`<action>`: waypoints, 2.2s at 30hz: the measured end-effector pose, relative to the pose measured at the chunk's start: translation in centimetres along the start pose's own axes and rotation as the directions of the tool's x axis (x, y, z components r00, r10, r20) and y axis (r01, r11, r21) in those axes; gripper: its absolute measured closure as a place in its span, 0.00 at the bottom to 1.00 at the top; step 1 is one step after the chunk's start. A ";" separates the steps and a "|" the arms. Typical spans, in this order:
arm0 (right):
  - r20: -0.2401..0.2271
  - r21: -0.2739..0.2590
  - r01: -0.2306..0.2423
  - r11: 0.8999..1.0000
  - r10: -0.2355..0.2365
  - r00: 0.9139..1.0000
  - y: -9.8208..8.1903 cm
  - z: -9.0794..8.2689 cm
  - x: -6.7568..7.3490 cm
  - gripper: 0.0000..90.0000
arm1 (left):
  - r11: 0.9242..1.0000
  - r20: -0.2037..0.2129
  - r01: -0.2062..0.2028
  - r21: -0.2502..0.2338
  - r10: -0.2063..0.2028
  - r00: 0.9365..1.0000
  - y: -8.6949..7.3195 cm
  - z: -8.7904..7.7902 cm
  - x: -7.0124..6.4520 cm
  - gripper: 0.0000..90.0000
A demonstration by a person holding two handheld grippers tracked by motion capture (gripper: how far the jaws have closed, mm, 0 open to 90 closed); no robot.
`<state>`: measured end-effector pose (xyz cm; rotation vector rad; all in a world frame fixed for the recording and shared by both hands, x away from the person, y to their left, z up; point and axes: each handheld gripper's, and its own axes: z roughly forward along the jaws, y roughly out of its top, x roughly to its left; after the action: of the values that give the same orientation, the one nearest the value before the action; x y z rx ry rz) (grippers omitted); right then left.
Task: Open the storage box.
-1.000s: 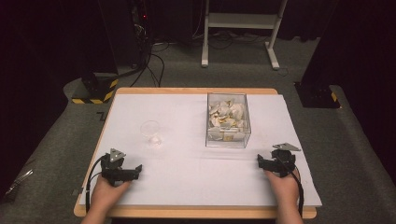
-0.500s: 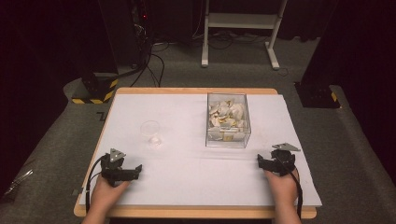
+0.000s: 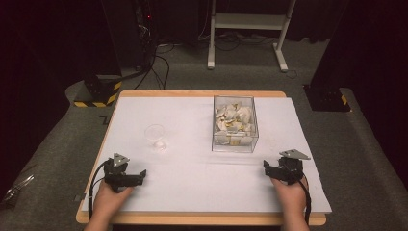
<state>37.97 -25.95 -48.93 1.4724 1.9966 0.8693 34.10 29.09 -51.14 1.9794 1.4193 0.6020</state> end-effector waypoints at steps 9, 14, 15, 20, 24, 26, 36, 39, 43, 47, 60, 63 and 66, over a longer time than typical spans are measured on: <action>-0.013 -0.015 0.009 1.000 -0.009 1.000 0.3 -0.7 0.8 0.19 | 1.000 0.004 0.002 0.001 -0.002 1.000 0.0 0.0 0.0 0.01; -0.021 -0.030 0.023 0.999 -0.024 0.999 0.6 -0.9 1.2 0.19 | 1.000 0.004 0.002 0.000 -0.002 1.000 0.0 0.0 0.0 0.01; -0.025 -0.025 0.023 0.999 -0.024 0.999 0.6 -1.0 1.4 0.19 | 1.000 0.004 0.002 0.001 -0.002 1.000 0.0 0.0 0.0 0.01; -0.044 -0.036 0.031 0.999 -0.033 0.999 0.8 -1.2 1.9 0.19 | 1.000 0.003 0.001 0.000 -0.001 1.000 0.0 0.0 0.0 0.01; -0.059 -0.036 0.038 0.999 -0.040 0.997 0.9 -1.4 2.4 0.22 | 1.000 0.003 0.002 0.000 -0.002 1.000 0.0 0.0 0.0 0.01; -0.061 -0.041 0.043 0.998 -0.046 0.997 0.9 -1.4 2.4 0.23 | 1.000 0.003 0.002 0.000 -0.002 1.000 0.0 0.0 0.0 0.01; -0.101 -0.066 0.052 0.996 -0.059 0.993 1.2 -2.0 3.6 0.26 | 1.000 0.000 -0.001 0.000 0.001 1.000 0.0 0.0 0.0 0.01; -0.112 -0.074 0.065 0.995 -0.073 0.991 1.2 -2.0 3.8 0.26 | 1.000 0.000 0.000 0.000 0.000 1.000 0.0 0.0 0.0 0.01; -0.137 -0.076 0.077 0.994 -0.087 0.987 1.3 -1.9 4.6 0.25 | 1.000 0.000 0.000 0.000 0.000 1.000 0.0 0.0 0.0 0.01; -0.149 -0.083 0.099 0.992 -0.111 0.983 1.5 -1.8 5.3 0.25 | 1.000 0.000 0.000 0.000 0.000 1.000 0.0 0.0 0.0 0.01; -0.177 -0.111 0.109 0.988 -0.128 0.976 1.5 -1.6 7.2 0.24 | 1.000 -0.004 -0.002 0.001 0.002 1.000 0.0 0.0 0.0 0.01; -0.188 -0.112 0.105 0.988 -0.125 0.974 1.5 -1.7 7.4 0.25 | 1.000 -0.004 -0.002 0.001 0.002 1.000 0.0 0.0 0.0 0.01; -0.208 -0.125 0.093 0.988 -0.118 0.971 1.5 -1.8 7.5 0.26 | 1.000 -0.004 -0.002 0.001 0.002 1.000 0.0 0.0 0.0 0.01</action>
<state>35.51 -18.76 -46.79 1.2410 2.1191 1.1172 34.06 29.05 -51.11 1.9816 1.4203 0.6070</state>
